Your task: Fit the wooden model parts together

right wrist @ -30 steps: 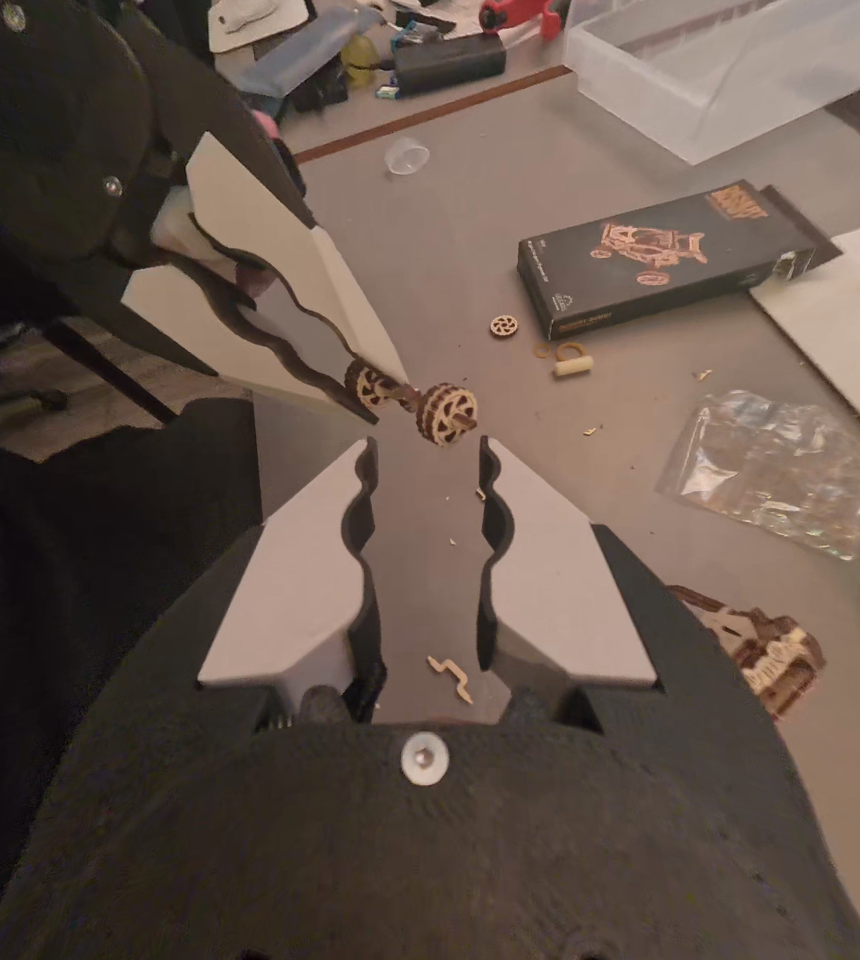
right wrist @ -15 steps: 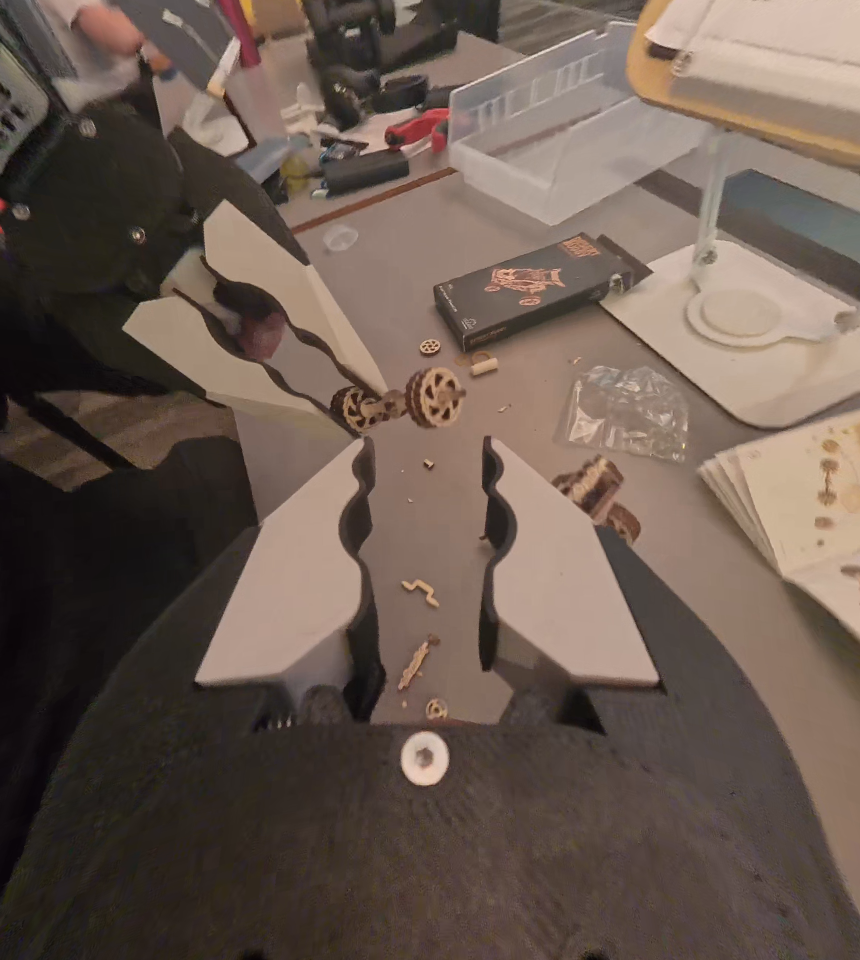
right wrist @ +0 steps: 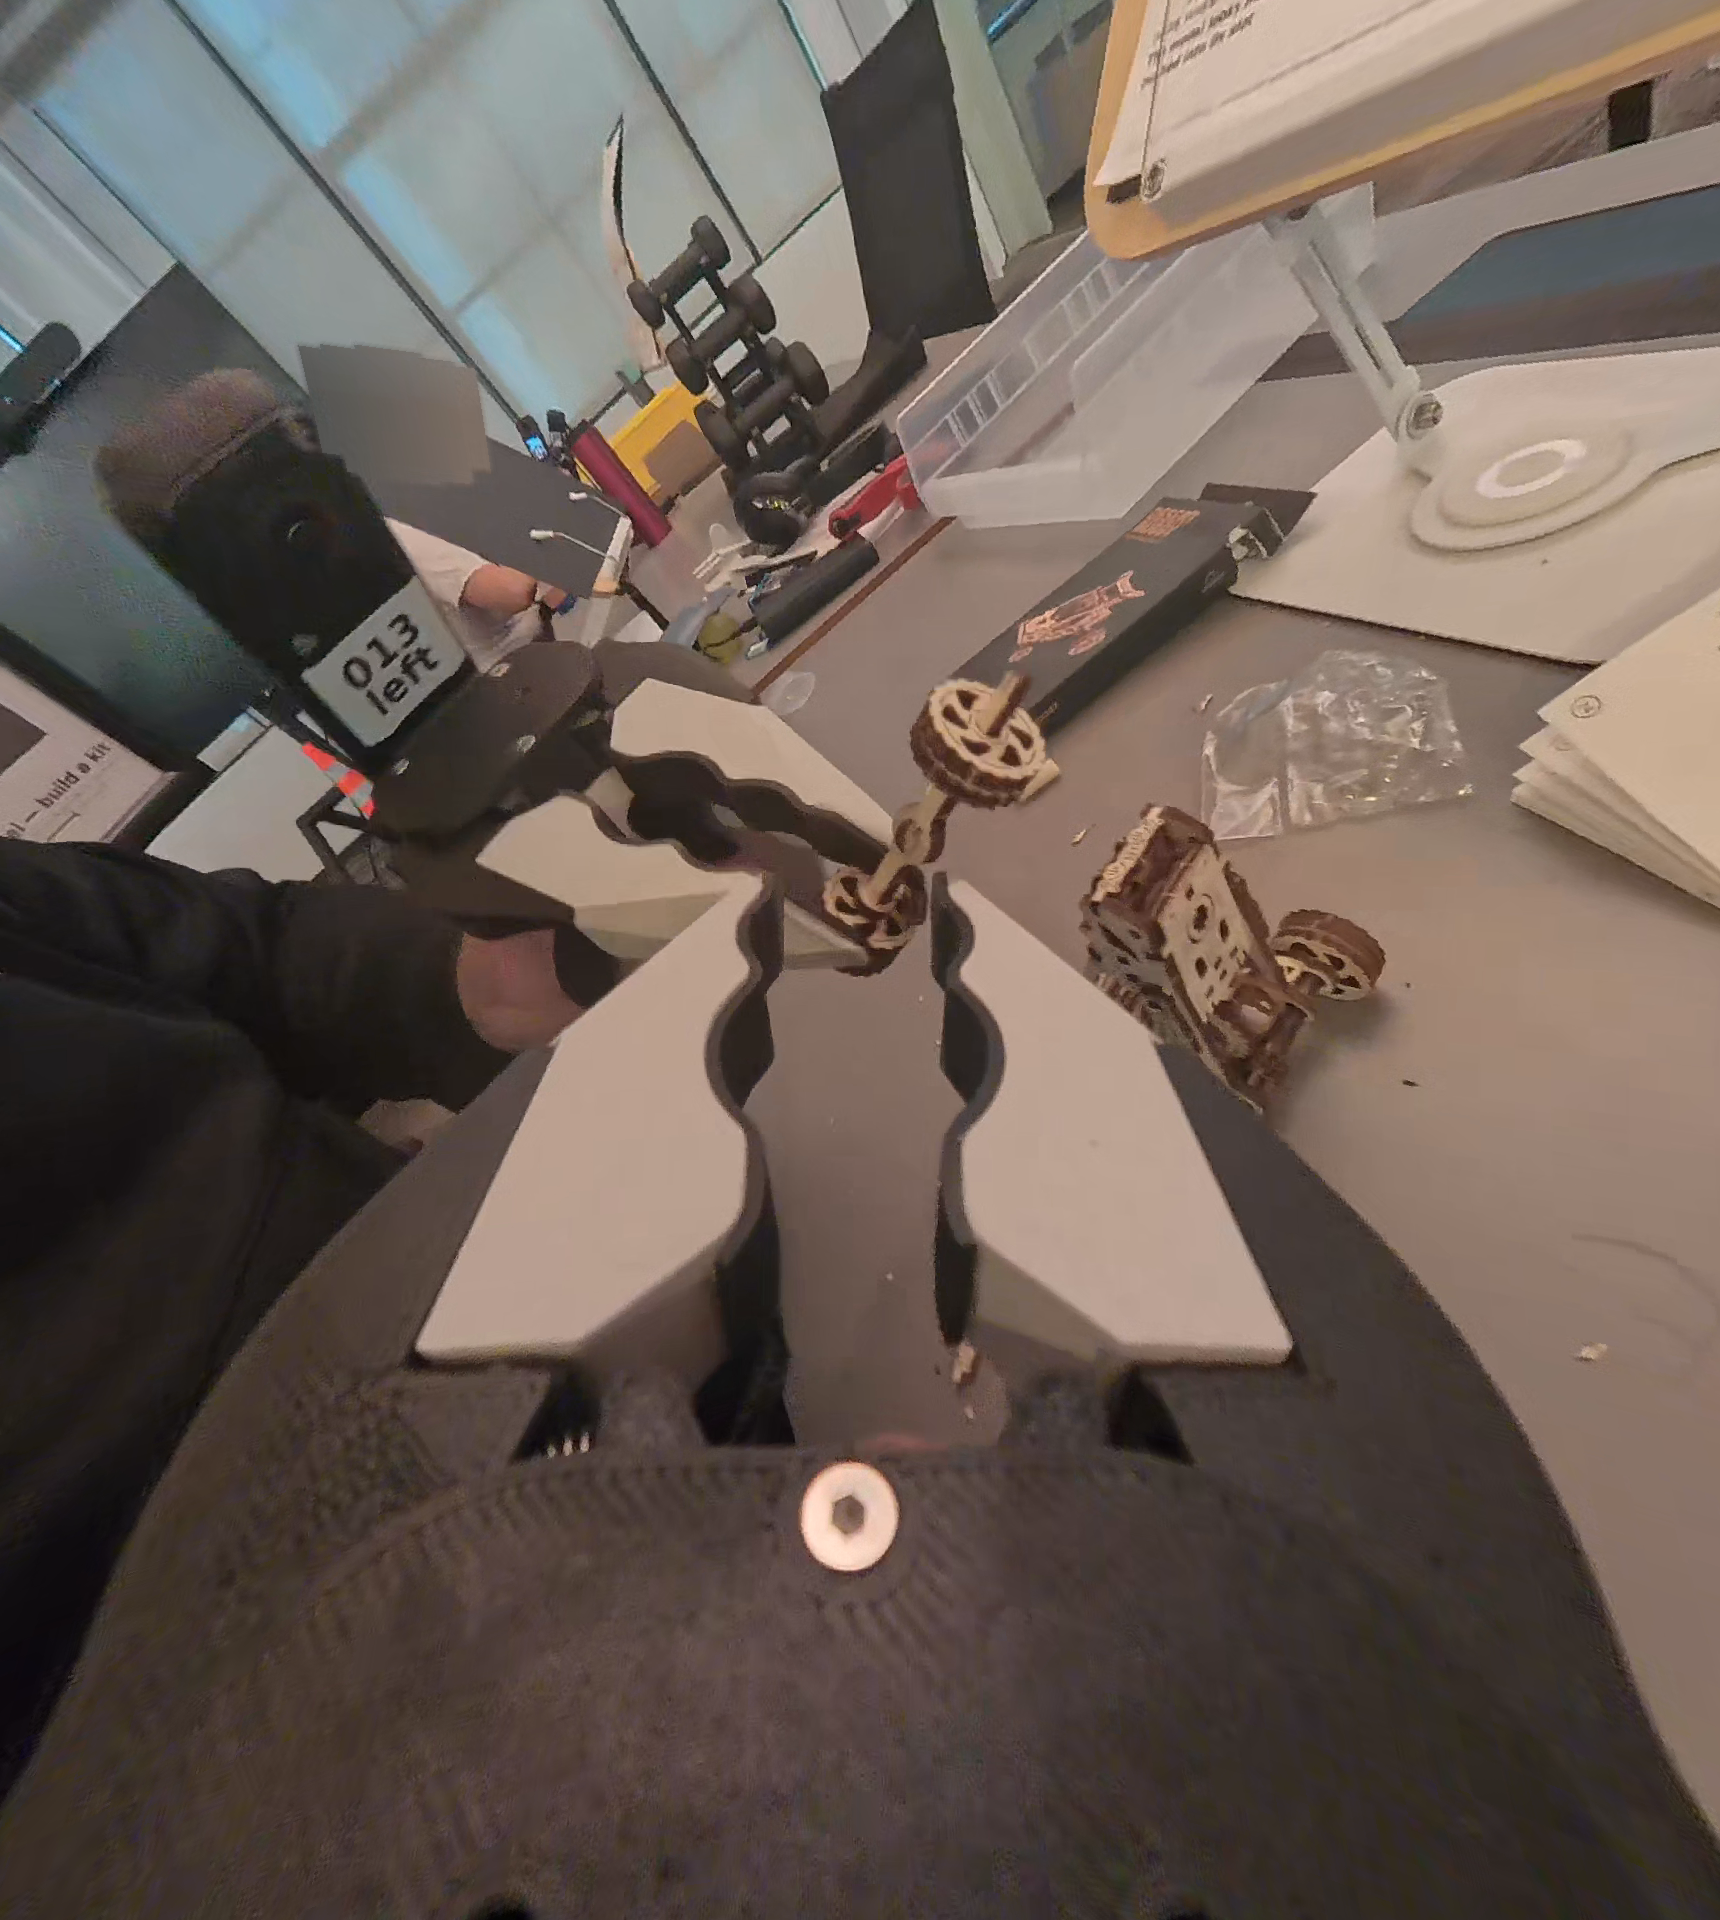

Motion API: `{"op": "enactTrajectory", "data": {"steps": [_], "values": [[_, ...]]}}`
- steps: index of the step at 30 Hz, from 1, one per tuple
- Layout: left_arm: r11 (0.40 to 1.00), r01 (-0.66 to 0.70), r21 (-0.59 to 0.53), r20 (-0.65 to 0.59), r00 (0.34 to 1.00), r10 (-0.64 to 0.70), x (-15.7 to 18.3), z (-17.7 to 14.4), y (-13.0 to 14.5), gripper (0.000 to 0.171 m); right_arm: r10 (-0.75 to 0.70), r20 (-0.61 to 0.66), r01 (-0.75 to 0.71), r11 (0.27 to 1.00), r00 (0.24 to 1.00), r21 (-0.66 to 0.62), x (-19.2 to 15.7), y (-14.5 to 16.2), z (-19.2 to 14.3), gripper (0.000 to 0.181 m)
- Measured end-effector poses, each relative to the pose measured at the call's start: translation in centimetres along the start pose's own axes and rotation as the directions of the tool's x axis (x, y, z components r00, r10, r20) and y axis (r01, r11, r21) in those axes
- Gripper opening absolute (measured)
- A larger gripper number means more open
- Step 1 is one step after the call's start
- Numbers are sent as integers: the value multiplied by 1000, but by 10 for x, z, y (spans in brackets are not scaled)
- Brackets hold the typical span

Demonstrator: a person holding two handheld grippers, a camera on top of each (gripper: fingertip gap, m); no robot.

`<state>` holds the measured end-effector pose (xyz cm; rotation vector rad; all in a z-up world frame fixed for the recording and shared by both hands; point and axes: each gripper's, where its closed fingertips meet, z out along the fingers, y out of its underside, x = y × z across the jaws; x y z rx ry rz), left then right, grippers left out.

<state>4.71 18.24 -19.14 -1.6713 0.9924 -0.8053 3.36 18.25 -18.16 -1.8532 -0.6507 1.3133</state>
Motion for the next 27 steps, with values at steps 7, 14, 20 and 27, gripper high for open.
{"op": "enactTrajectory", "data": {"steps": [7, 14, 20, 27], "values": [[993, 118, 20, 10, 993, -118, -9, 16, 6, 14, 70, 65, -71, 997, 995, 18, 13, -5, -5, 18], [943, -274, -191, 236, 919, 315, -23, 33, 11, 14, 138, -64, -138, 990, 988, 4, 44, 3, -4, 23], [880, -382, -280, 276, 846, 456, -26, 44, 13, 14, 197, -80, -192, 979, 977, 69, 53, 1, -1, 4], [887, -391, -245, 258, 856, 449, -17, 50, 2, 26, 208, 36, -210, 973, 978, 92, 50, -9, -9, 1]]}}
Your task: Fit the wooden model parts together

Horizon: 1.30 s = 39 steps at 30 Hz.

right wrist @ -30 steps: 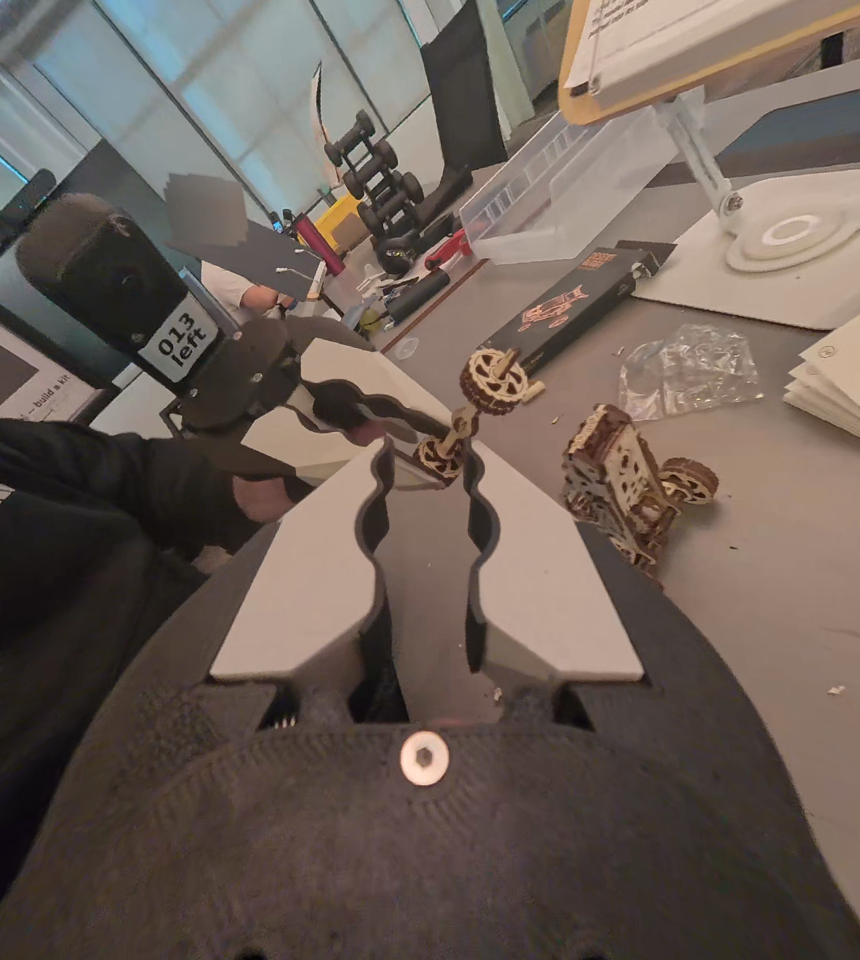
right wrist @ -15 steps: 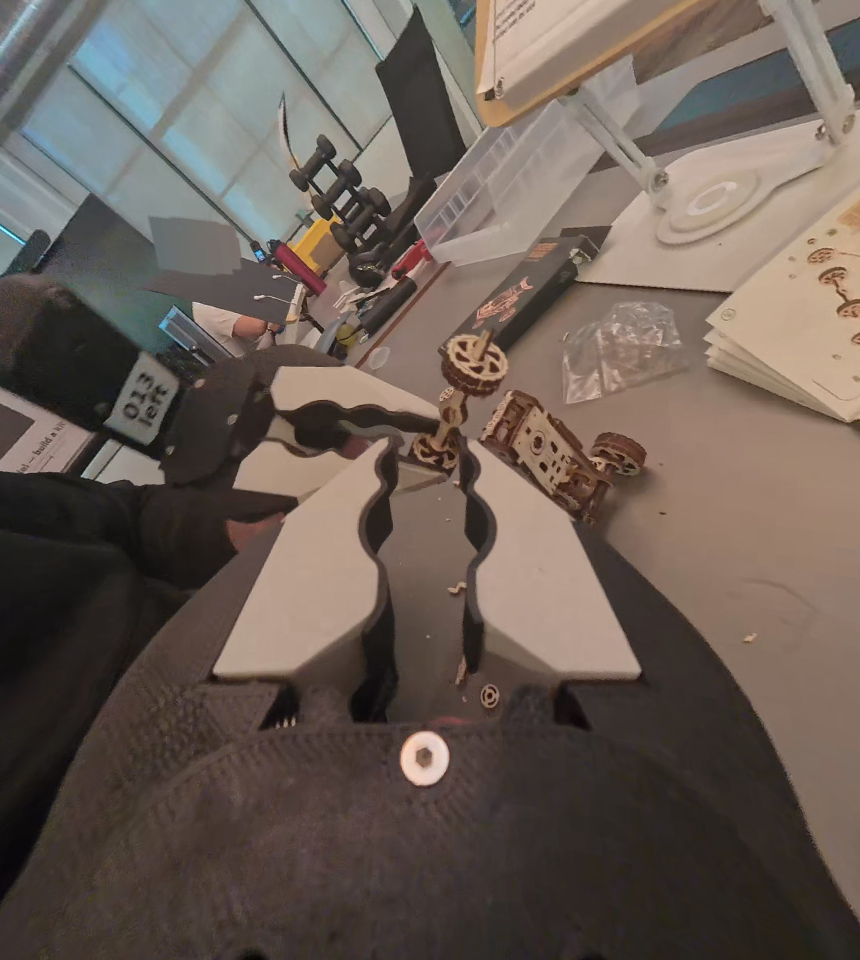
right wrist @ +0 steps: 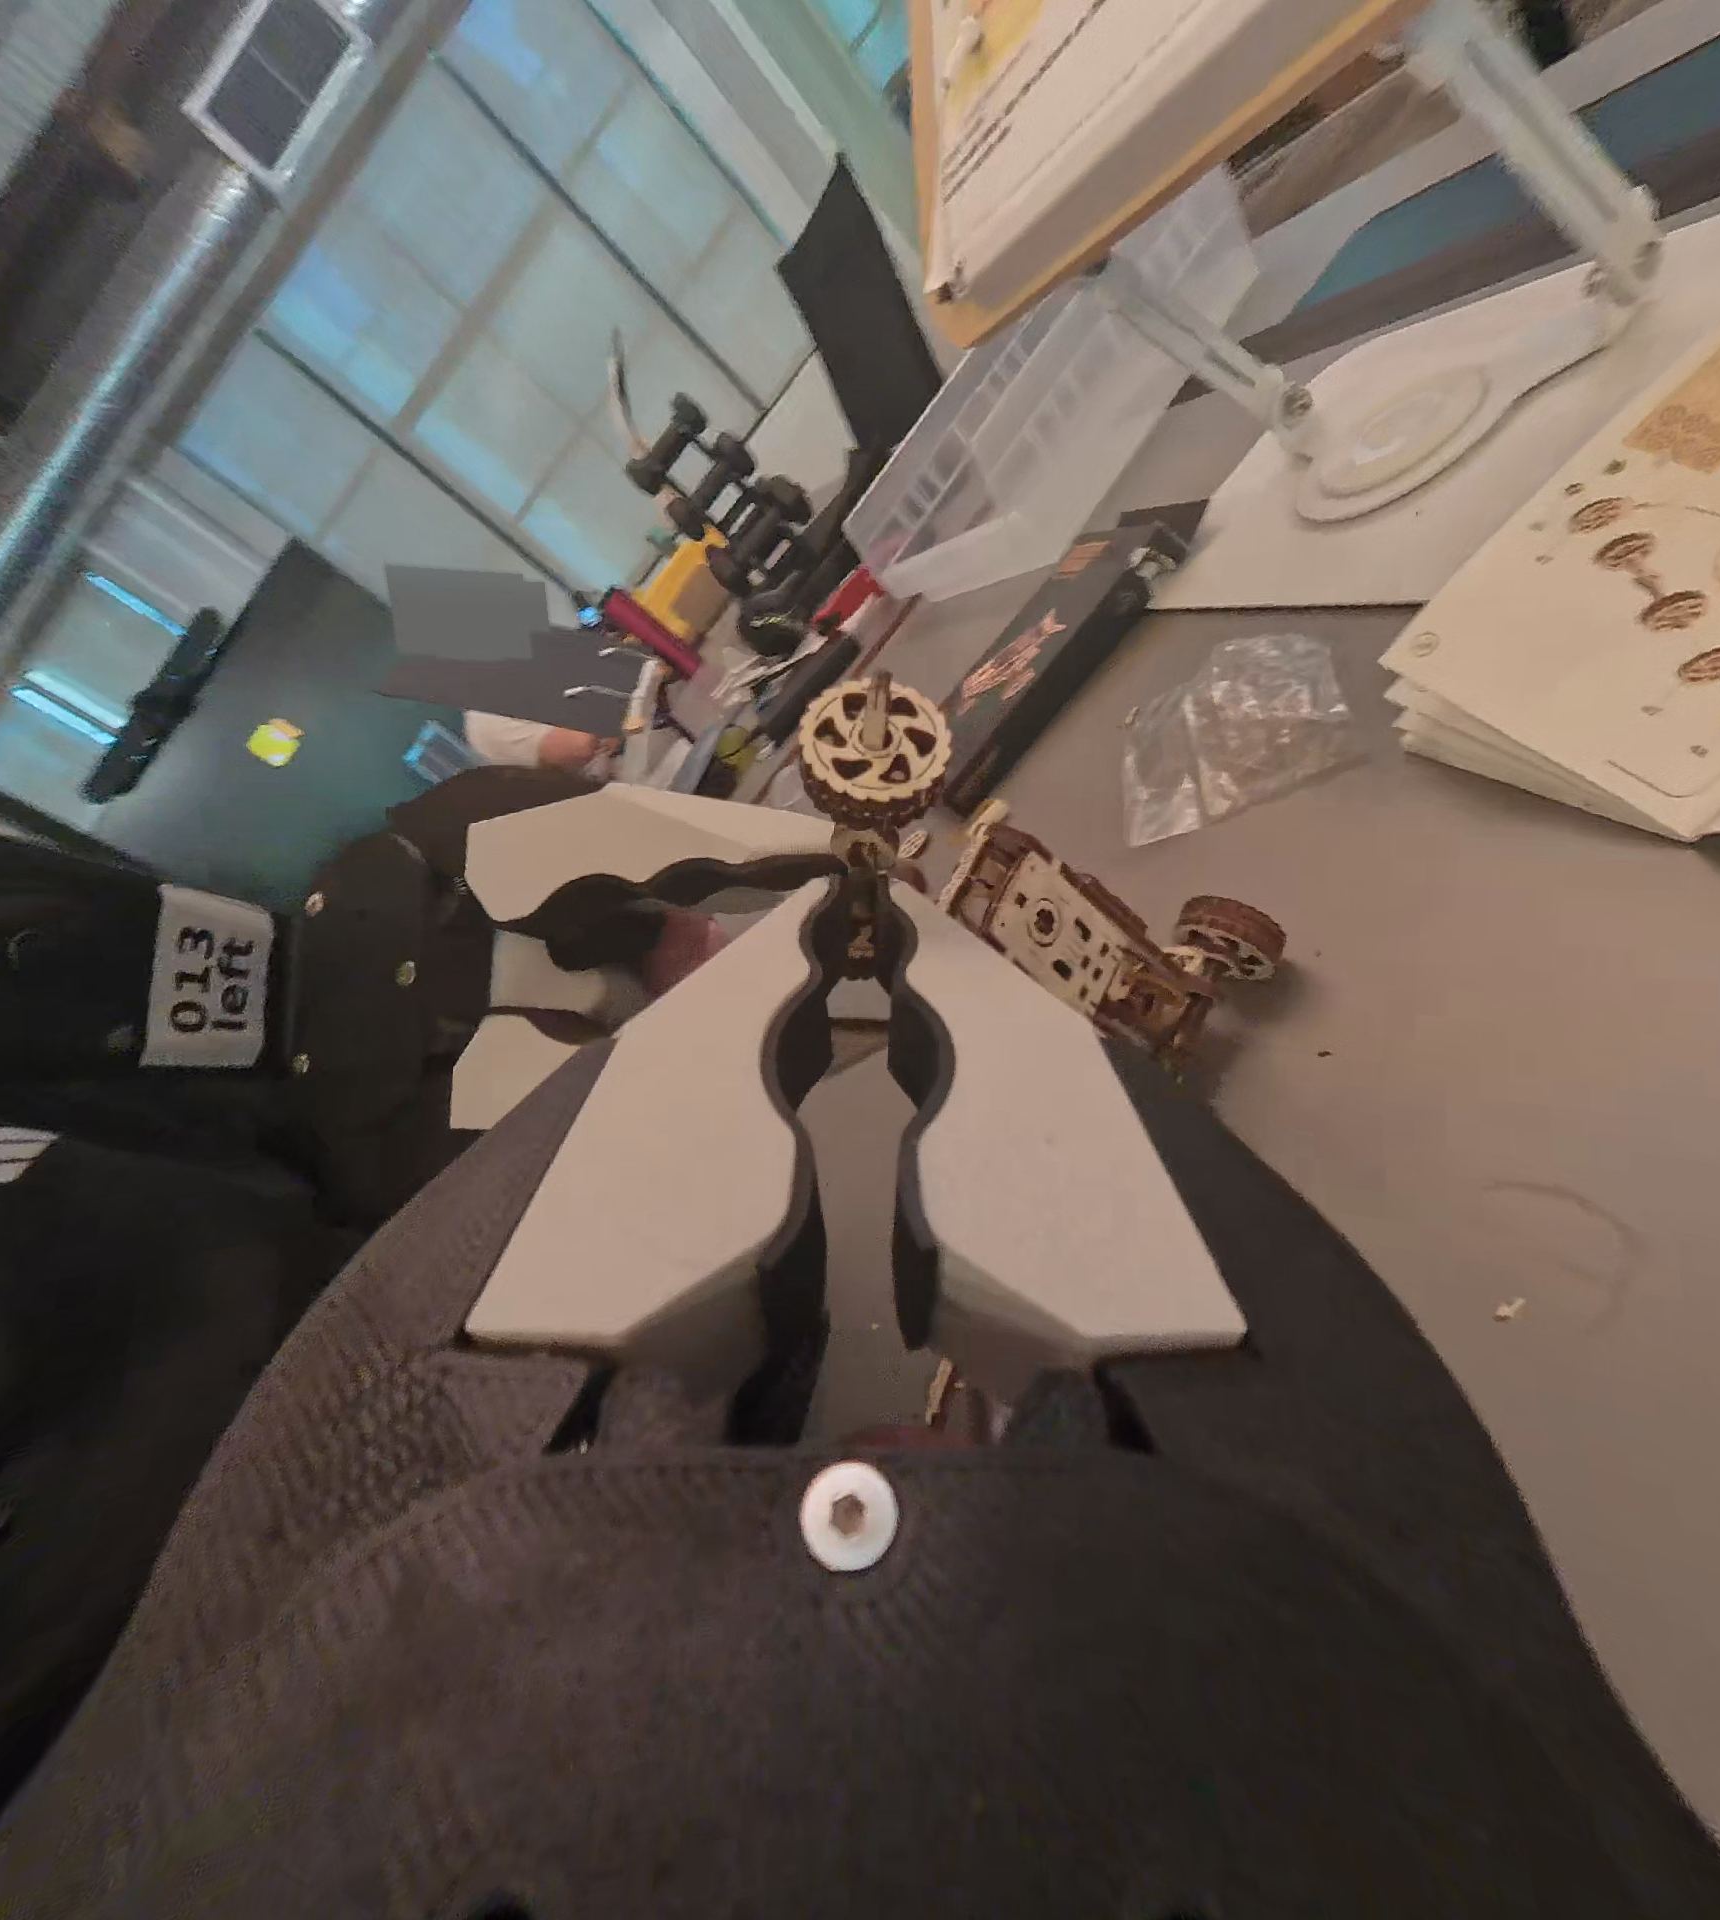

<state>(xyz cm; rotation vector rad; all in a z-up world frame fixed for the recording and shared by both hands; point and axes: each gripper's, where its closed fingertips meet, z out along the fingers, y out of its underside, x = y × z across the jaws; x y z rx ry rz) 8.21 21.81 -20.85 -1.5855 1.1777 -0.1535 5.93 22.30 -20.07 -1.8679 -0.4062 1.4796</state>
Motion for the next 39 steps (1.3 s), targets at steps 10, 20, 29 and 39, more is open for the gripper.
{"op": "enactTrajectory", "data": {"steps": [10, 20, 29, 39], "values": [[990, 103, -100, -133, 984, -116, -16, -23, 52, 83, 25, 110, 5, 965, 994, -264, 15, 15, 1, 1], [921, 289, -260, -290, 887, -360, -4, 6, 101, 67, 197, 201, -80, 875, 960, -477, 38, 40, 20, 2], [964, 192, -183, -454, 853, -256, 9, 6, 95, 45, 313, 299, -133, 858, 902, -497, 31, 44, 20, 1], [986, 72, -152, -600, 786, -150, 4, -13, 100, 81, 417, 321, -270, 870, 851, -413, 19, 54, 20, 1]]}}
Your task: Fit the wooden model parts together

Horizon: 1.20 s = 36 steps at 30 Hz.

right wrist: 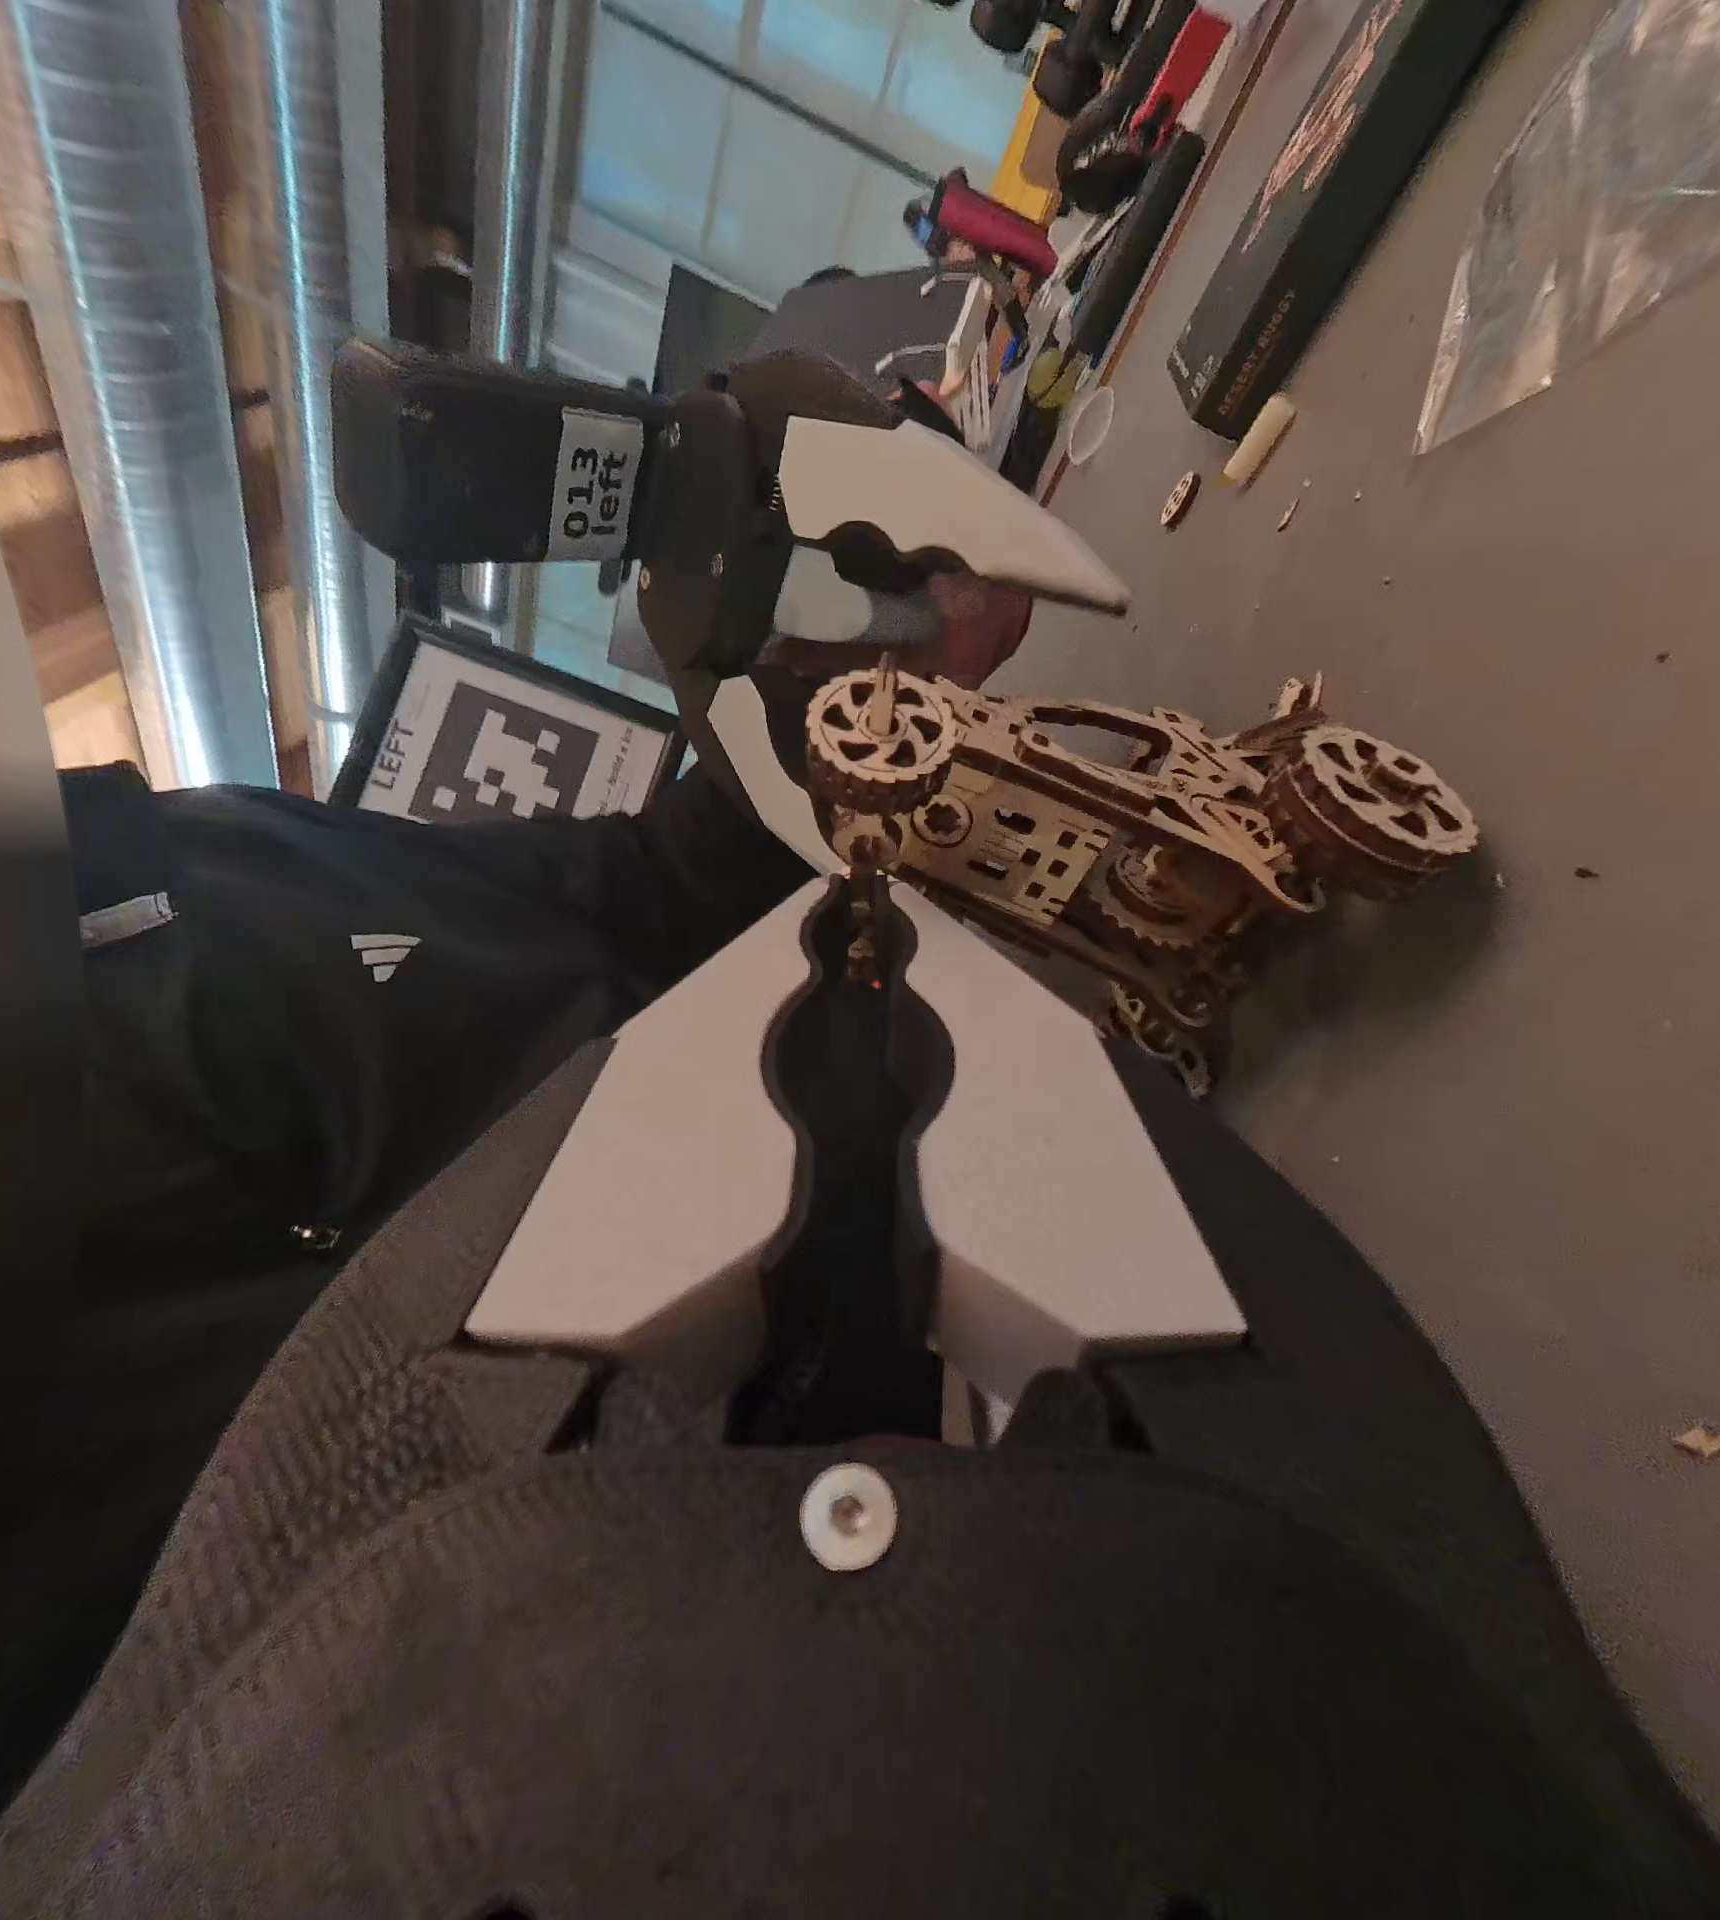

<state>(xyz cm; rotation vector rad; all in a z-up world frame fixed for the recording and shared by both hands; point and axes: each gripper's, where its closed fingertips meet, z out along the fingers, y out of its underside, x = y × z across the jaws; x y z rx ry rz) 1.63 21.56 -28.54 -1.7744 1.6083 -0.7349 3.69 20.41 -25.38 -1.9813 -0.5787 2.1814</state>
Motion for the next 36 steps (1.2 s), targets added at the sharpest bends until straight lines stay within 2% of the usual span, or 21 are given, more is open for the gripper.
{"op": "enactTrajectory", "data": {"steps": [4, 7, 9, 10, 13, 19, 26, 30, 36], "values": [[986, 161, 33, 124, 979, -163, 2, -4, -1, 90, 31, 26, -33, 997, 999, 66, -3, 0, -2, 2], [967, 243, 74, 255, 933, -254, 6, -1, 0, 93, 47, 46, -51, 996, 998, 79, -4, 2, 2, 2], [949, 300, 100, 292, 903, -316, 14, 4, -1, 96, 66, 67, -71, 995, 996, 76, -4, 5, 6, 2], [941, 321, 107, 316, 887, -338, 16, 8, -1, 101, 74, 77, -80, 994, 994, 72, -4, 6, 8, 2], [939, 329, 102, 414, 844, -341, 16, 15, 2, 98, 97, 91, -103, 993, 991, 60, -1, 9, 14, 2], [940, 316, 125, 448, 827, -338, 12, 21, -3, 89, 126, 64, -127, 992, 990, 0, 6, 17, 22, 2], [951, 282, 126, 486, 818, -307, 2, 18, -2, 74, 155, 44, -157, 987, 987, 43, 10, 14, 24, 2], [947, 300, 115, 474, 821, -318, 2, 20, 3, 84, 156, 43, -159, 985, 987, 64, 10, 15, 25, 2], [940, 302, 156, 453, 824, -340, 5, 15, -3, 85, 123, 50, -127, 989, 991, 77, 0, 15, 22, 2]]}}
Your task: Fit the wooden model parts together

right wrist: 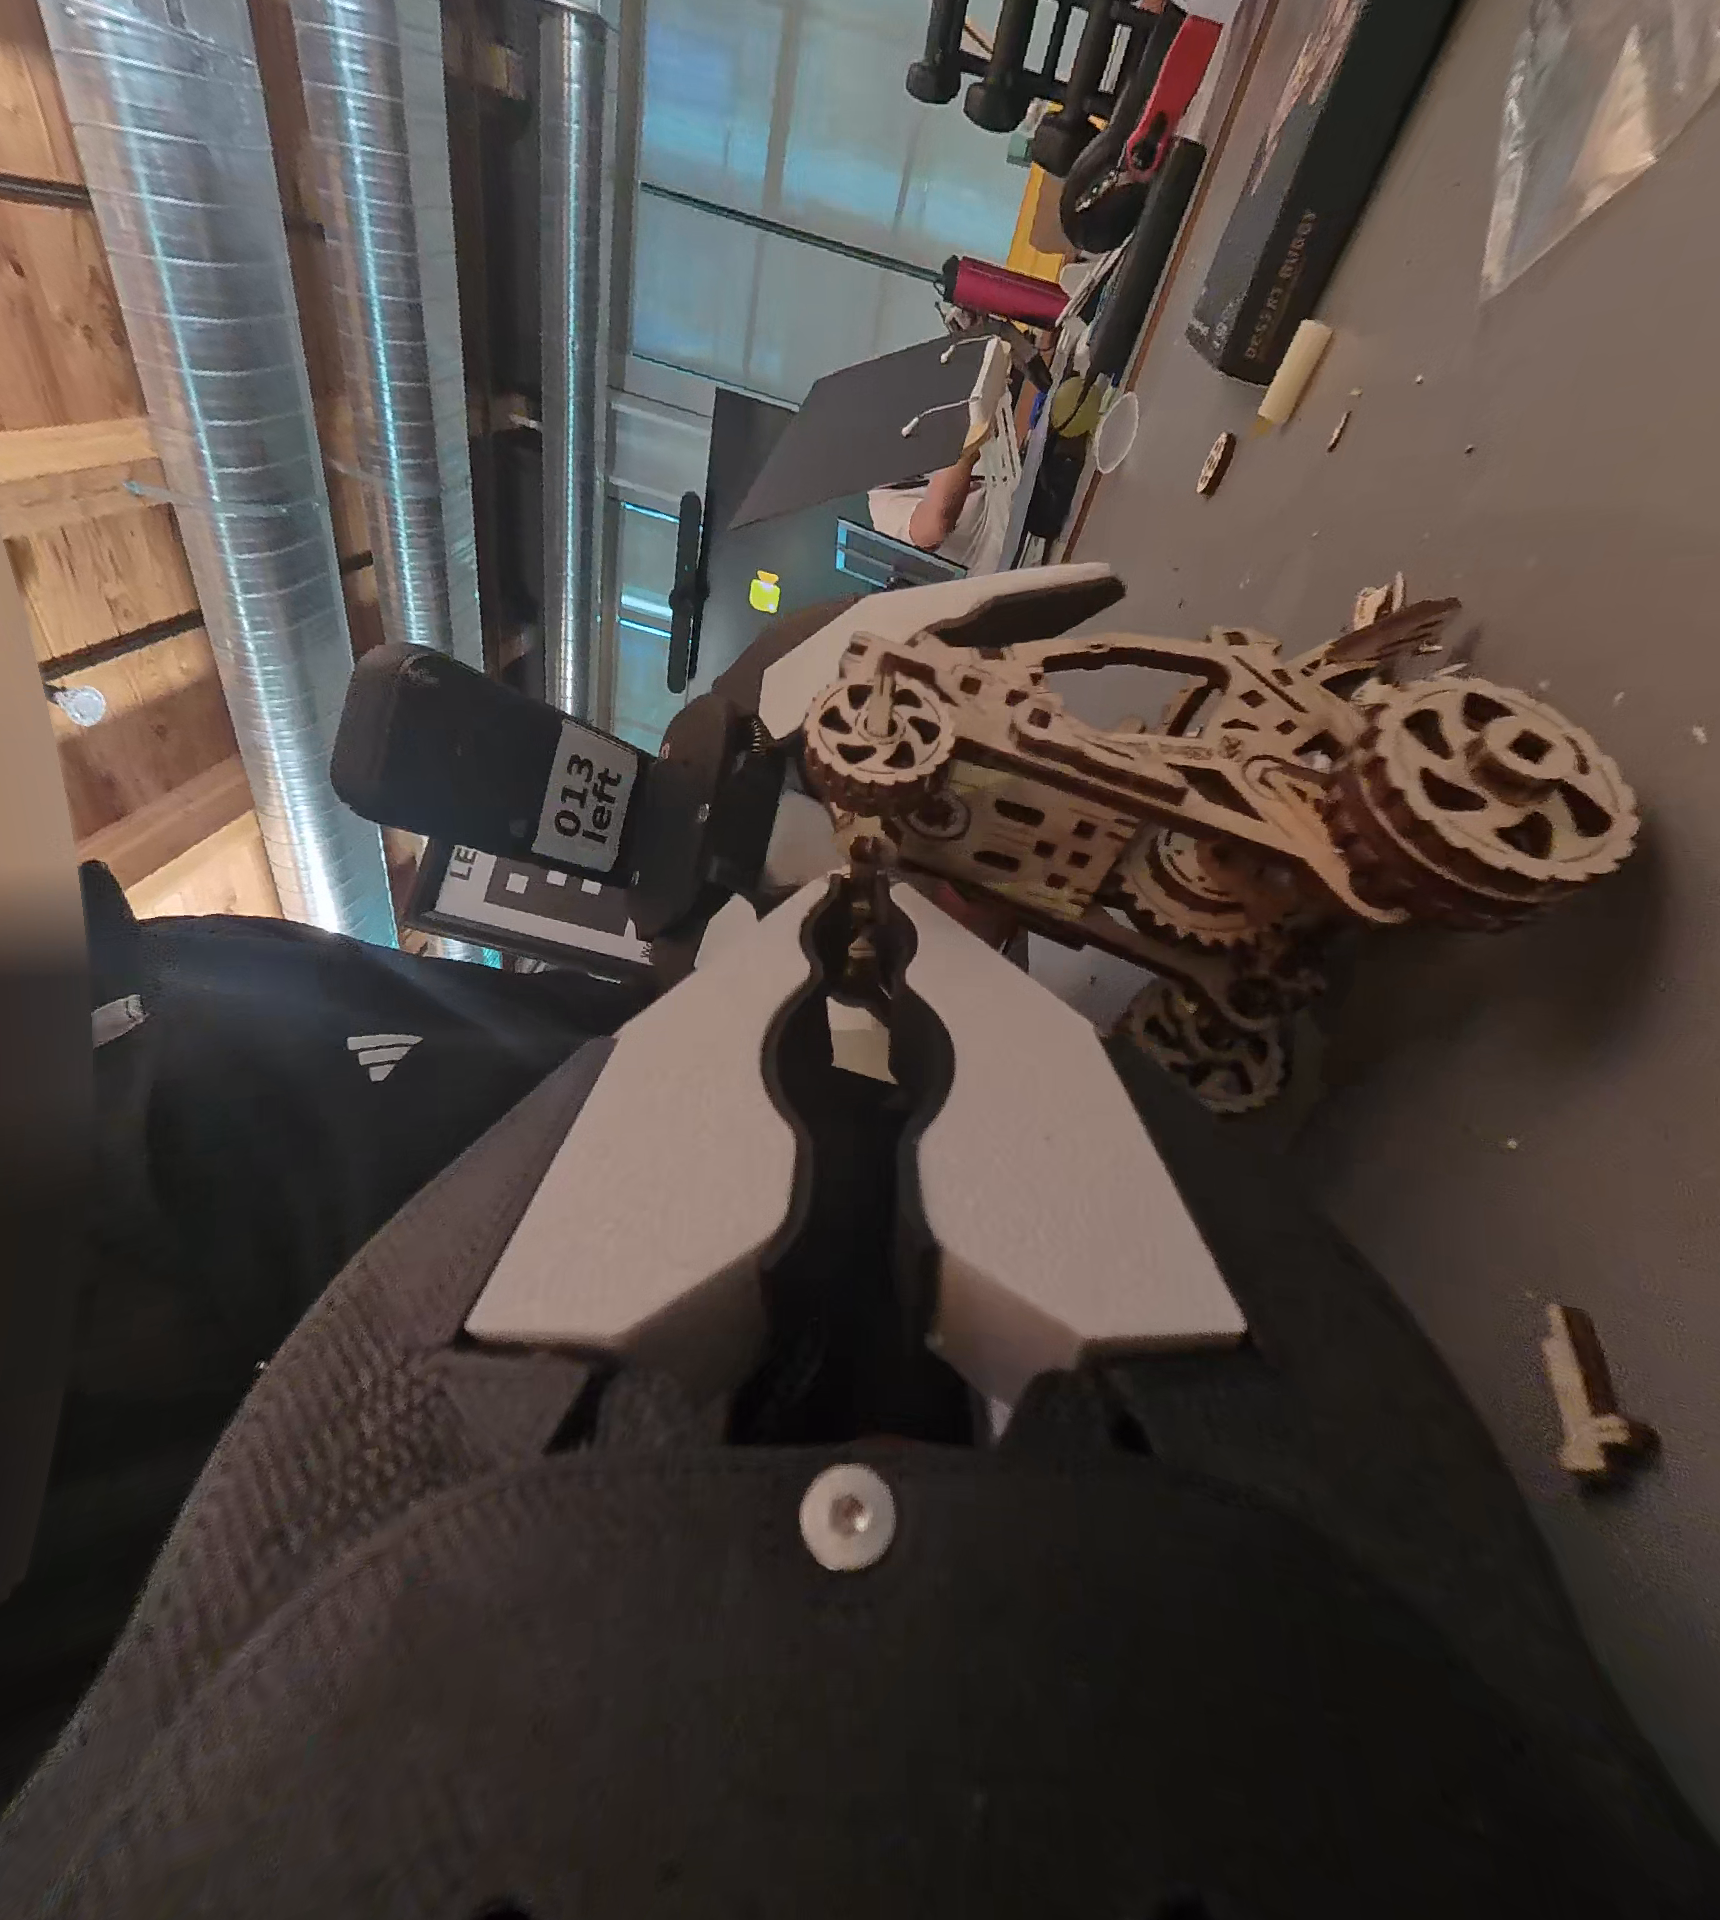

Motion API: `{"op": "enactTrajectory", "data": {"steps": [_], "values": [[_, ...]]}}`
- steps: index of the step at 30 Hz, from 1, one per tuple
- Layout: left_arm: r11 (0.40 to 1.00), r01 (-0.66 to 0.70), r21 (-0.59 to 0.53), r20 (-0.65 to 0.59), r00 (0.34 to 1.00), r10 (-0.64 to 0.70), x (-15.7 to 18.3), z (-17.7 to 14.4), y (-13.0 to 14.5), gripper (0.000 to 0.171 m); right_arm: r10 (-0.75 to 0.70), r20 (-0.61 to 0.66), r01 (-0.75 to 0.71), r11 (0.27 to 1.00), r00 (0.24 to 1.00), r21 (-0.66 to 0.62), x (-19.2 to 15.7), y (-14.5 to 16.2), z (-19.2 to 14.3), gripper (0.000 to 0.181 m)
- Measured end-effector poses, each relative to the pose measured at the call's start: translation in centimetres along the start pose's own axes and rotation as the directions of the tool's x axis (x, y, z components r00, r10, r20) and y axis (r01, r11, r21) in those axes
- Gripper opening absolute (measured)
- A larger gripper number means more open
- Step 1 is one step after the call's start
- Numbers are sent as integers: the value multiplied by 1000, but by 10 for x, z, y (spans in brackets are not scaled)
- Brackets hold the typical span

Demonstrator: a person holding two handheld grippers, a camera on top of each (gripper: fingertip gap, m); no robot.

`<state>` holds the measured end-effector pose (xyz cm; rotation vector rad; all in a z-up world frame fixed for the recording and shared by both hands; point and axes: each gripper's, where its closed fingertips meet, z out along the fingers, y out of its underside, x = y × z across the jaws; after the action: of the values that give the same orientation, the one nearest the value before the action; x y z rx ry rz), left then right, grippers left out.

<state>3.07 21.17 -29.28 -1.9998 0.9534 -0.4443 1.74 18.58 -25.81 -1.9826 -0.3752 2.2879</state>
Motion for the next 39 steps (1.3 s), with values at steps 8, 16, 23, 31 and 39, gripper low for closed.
{"op": "enactTrajectory", "data": {"steps": [8, 16, 23, 31, 39], "values": [[1000, -29, -6, 17, 999, 29, 4, -2, -6, 71, 1, 10, -1, 1000, 1000, -20, -1, -3, 4, 2], [998, -53, -28, 69, 996, 55, 1, 0, -5, 68, 22, 11, -22, 1000, 1000, -13, 0, 1, 11, 2], [997, -73, -34, 85, 993, 76, 2, -1, -4, 68, 43, 21, -43, 999, 999, 2, 1, 3, 11, 2], [993, -103, -52, 122, 987, 109, 0, -6, 1, 77, 68, 45, -69, 997, 997, 27, -3, 3, 16, 2], [994, -92, -58, 161, 982, 100, -2, -8, 0, 61, 84, 36, -85, 996, 996, 40, -1, 4, 20, 2]]}}
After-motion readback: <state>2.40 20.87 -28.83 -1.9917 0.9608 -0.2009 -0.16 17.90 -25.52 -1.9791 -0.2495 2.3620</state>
